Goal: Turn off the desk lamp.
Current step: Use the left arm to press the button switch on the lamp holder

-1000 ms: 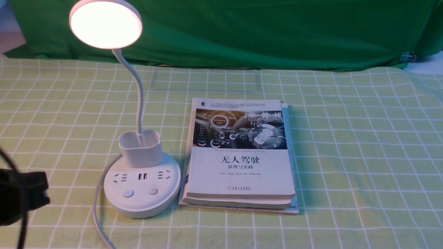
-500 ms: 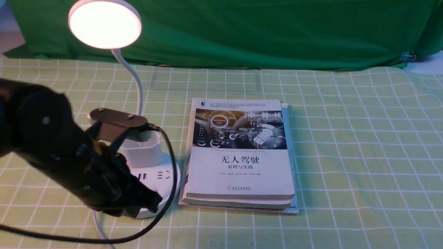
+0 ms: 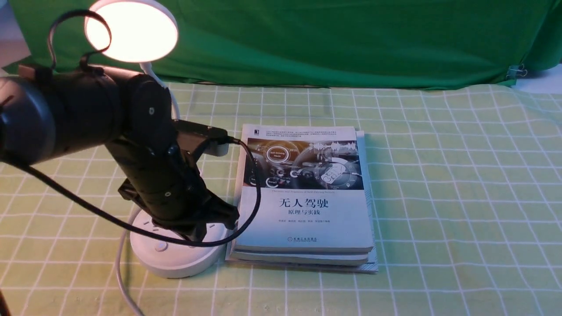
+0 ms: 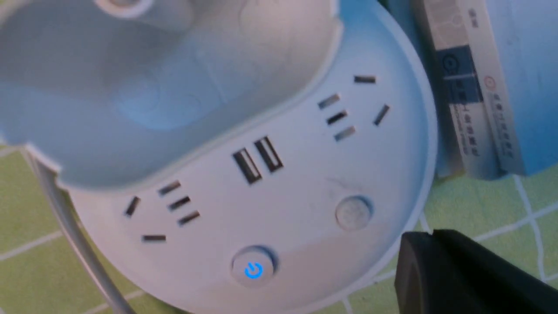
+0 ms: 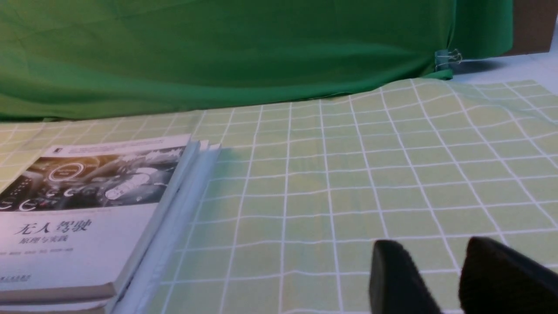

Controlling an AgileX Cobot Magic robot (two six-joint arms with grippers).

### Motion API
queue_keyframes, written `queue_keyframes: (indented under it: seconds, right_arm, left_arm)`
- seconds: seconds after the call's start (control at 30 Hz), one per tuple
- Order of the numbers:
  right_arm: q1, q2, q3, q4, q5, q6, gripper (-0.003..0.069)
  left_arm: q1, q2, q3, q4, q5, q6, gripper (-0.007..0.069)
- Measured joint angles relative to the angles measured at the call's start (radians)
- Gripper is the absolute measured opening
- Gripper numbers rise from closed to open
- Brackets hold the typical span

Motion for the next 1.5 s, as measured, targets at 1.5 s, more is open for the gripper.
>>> queue_keyframes:
  seconds: [1.5]
  right_arm:
    - [0.0, 0.0, 0.0, 0.0, -0.001, 0.0, 0.0238]
  left_arm:
    - [0.017, 0.102, -0.021, 0.045, -0.011, -0.03, 0.0001]
